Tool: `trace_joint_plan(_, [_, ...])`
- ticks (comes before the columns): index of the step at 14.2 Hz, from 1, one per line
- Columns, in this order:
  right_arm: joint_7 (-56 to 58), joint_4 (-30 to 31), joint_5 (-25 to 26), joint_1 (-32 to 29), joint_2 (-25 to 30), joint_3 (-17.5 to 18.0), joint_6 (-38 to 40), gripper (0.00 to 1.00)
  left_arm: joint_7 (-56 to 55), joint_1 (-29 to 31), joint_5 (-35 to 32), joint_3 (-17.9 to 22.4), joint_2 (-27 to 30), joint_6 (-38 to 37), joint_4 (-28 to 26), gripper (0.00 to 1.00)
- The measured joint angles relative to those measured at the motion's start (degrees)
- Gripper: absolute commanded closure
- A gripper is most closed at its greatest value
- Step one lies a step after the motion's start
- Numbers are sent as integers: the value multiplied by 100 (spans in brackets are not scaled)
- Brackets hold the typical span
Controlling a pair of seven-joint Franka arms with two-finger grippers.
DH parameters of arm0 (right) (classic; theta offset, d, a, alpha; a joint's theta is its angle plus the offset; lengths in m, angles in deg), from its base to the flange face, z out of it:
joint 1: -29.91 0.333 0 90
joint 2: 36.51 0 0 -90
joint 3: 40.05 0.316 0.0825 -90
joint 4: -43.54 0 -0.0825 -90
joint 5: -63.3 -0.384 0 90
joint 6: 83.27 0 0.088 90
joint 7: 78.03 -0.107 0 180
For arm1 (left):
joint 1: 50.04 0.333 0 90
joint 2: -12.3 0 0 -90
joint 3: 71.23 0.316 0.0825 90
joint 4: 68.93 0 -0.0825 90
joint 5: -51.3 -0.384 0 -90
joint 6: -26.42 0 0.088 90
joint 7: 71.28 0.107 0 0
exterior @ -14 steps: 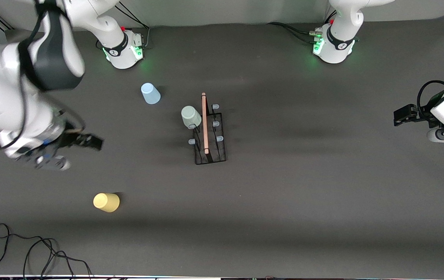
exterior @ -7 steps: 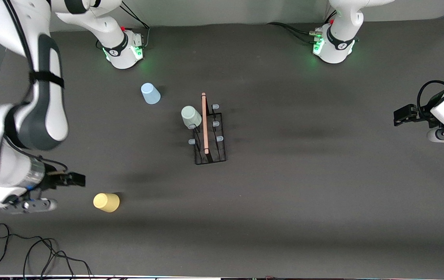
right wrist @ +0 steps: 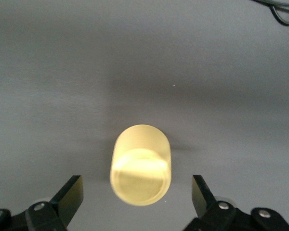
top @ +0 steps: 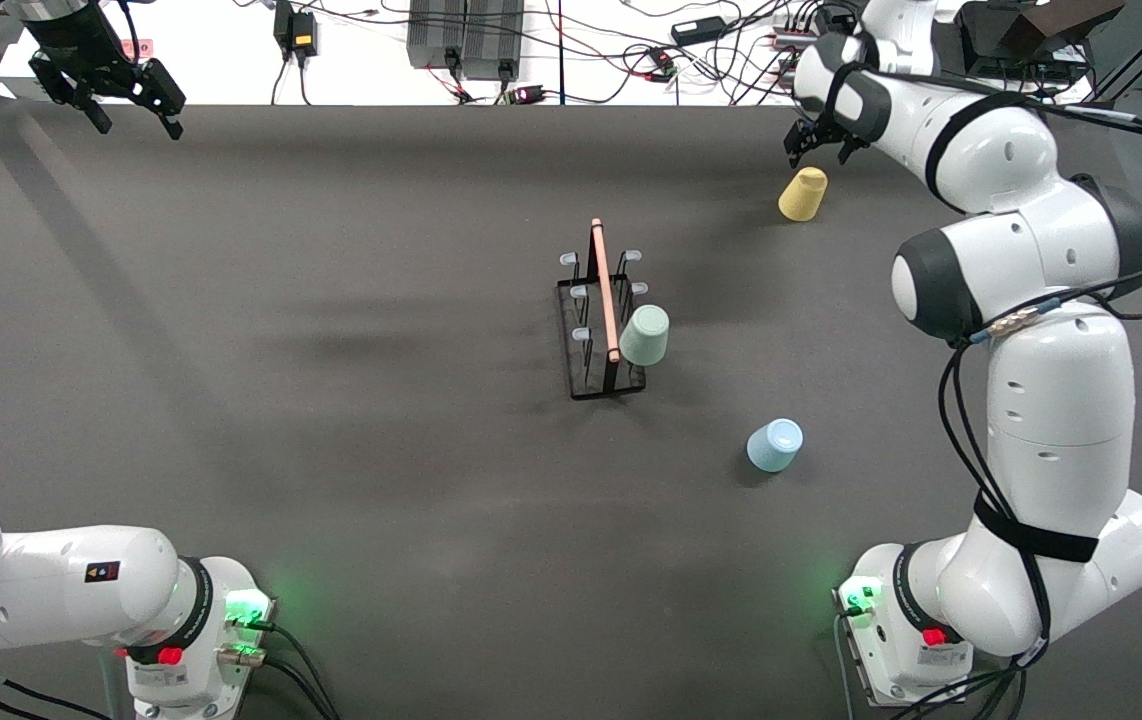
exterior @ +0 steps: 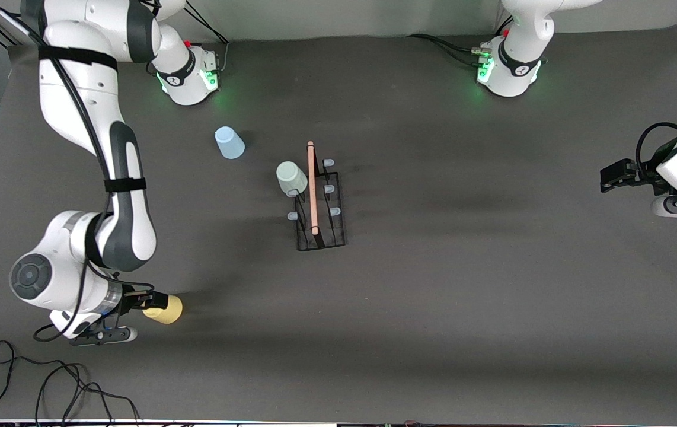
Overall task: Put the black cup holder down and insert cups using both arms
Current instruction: 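Grasp the yellow cup with the right gripper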
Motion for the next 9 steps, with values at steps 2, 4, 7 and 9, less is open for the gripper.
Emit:
trace_joint_plan(2, [76, 192, -11, -4, -17, 0, -159, 0, 0, 0, 0, 0, 0, 0, 0, 0])
trace_joint_plan(4, [133, 343, -135, -3, -33, 14, -222, 0, 0, 0, 0, 0, 0, 0, 0, 0])
trace_joint_plan(7, [159, 414, -313, 0, -107, 43, -390, 9, 0, 0, 0, 0, 0, 0, 0, 0])
trace_joint_plan(9, [160, 419, -325, 2, -168, 83, -535, 49, 0, 0, 0, 0, 0, 0, 0, 0])
